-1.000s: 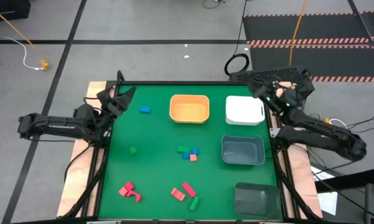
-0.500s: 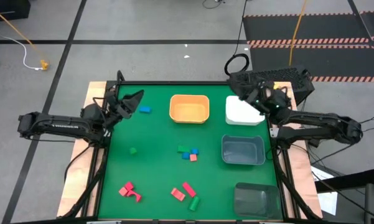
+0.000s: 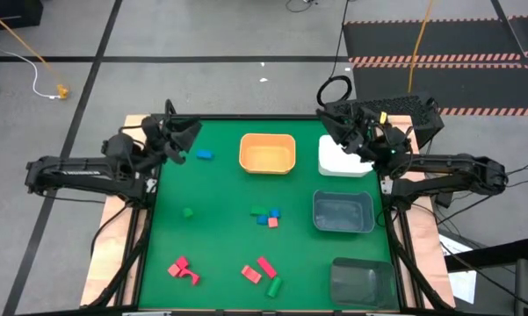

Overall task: Sort & place blocks by color
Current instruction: Put the right blue block into the white bin

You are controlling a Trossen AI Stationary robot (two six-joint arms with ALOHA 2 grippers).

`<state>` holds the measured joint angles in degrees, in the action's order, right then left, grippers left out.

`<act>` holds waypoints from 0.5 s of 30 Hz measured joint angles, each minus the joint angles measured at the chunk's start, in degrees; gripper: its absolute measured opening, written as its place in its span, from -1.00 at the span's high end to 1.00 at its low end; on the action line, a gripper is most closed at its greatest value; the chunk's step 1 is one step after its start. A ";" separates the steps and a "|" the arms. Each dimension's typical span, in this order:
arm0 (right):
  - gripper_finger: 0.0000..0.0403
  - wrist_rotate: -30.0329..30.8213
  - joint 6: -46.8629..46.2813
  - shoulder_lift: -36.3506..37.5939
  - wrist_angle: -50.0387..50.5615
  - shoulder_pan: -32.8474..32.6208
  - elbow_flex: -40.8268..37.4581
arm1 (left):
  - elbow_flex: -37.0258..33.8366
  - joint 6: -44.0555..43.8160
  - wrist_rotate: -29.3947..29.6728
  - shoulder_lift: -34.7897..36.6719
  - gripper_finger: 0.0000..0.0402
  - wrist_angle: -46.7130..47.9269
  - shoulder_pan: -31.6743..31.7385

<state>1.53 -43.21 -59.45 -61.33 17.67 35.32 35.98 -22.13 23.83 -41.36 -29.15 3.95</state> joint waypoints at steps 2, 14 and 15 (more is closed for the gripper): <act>-0.20 -1.30 0.36 0.08 -0.04 -0.35 -0.01 | 1.54 0.48 0.00 0.00 -0.20 1.82 -0.52; -0.20 -6.44 8.39 0.05 -4.37 -9.40 -0.01 | 2.71 1.50 0.00 0.00 -0.20 3.75 -5.33; -0.20 -5.15 9.24 -0.12 -3.70 -10.72 0.24 | 2.71 1.43 0.00 -0.02 -0.20 4.10 -5.69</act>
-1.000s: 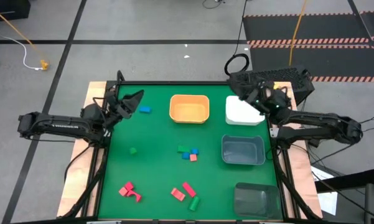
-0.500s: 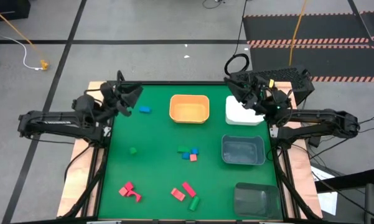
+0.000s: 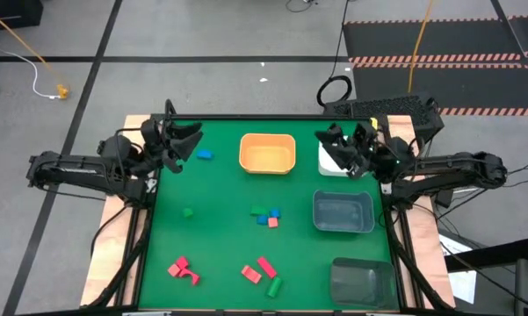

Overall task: Sort & place blocks by color
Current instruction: Put the right blue block into the white bin

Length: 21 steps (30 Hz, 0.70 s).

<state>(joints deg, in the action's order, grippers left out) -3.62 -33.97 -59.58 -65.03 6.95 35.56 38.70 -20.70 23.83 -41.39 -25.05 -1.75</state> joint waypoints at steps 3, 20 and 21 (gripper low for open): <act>-0.20 3.15 4.60 -1.37 3.82 -4.10 2.96 | 0.00 -0.90 0.00 -0.02 -0.20 0.08 -1.23; -0.20 11.11 8.92 -9.44 54.35 -9.99 13.19 | 0.00 -6.53 -1.44 0.00 -0.20 14.75 -10.19; -0.20 11.07 9.55 -10.61 54.99 -10.67 13.19 | 0.00 -7.62 -1.44 -0.02 -0.20 15.68 -10.65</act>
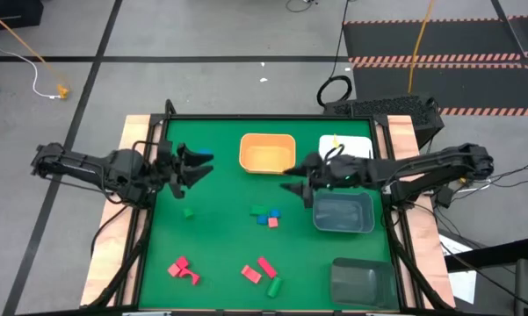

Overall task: Sort & place blocks by color
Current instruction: Put the right blue block into the white bin

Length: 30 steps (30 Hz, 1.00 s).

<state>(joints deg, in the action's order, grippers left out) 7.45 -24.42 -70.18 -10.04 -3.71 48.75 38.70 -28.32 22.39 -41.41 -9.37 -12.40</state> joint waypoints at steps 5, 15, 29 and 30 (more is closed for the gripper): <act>-0.20 -0.12 5.20 -5.34 1.33 -3.28 0.00 | 0.00 -4.32 -0.04 -0.13 -0.20 4.53 -2.63; -0.20 -0.12 10.81 -13.67 1.83 -8.28 -0.02 | 0.00 -10.07 -0.07 -6.32 -0.20 5.82 -8.17; -0.20 1.78 19.49 -23.03 2.61 -7.20 -0.07 | -0.02 -12.82 0.22 -10.82 -0.20 -3.96 -12.14; -0.20 1.78 19.47 -23.60 2.48 -7.11 -0.07 | -0.02 -12.65 0.43 -10.82 -0.20 -5.25 -12.14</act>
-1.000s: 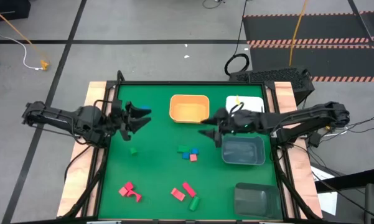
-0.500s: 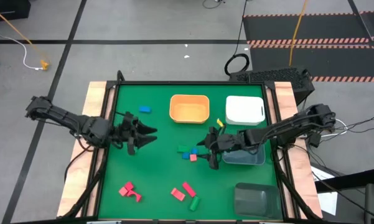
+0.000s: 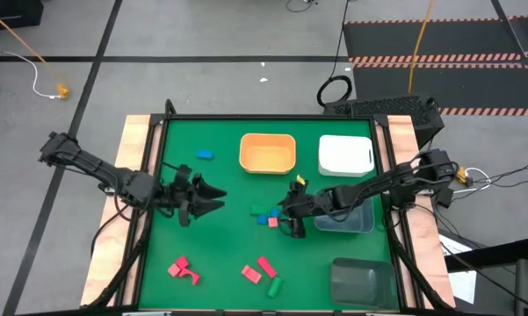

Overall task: Sort & place blocks by color
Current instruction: Put the right blue block into the white bin

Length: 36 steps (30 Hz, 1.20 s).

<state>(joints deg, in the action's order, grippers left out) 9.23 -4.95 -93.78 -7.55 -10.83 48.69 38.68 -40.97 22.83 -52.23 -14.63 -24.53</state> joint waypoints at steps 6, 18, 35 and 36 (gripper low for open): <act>-0.20 1.11 1.51 -3.23 0.11 0.32 0.00 | 0.00 2.34 0.27 0.11 -0.20 -3.96 0.00; -0.20 3.04 4.15 -9.08 -3.43 0.78 -0.04 | 0.00 1.79 0.31 0.11 -0.20 -4.09 0.00; 0.45 1.99 -0.57 -9.83 -5.90 2.55 -0.02 | 0.00 2.94 0.38 0.11 -0.20 -3.69 0.11; 0.48 0.87 -0.55 -9.79 -5.92 2.71 -0.02 | 0.00 2.95 0.66 0.11 -0.20 -3.69 0.11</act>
<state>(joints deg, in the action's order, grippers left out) 10.10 -5.50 -103.57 -13.47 -8.11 48.66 38.68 -38.02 23.48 -52.12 -18.32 -24.43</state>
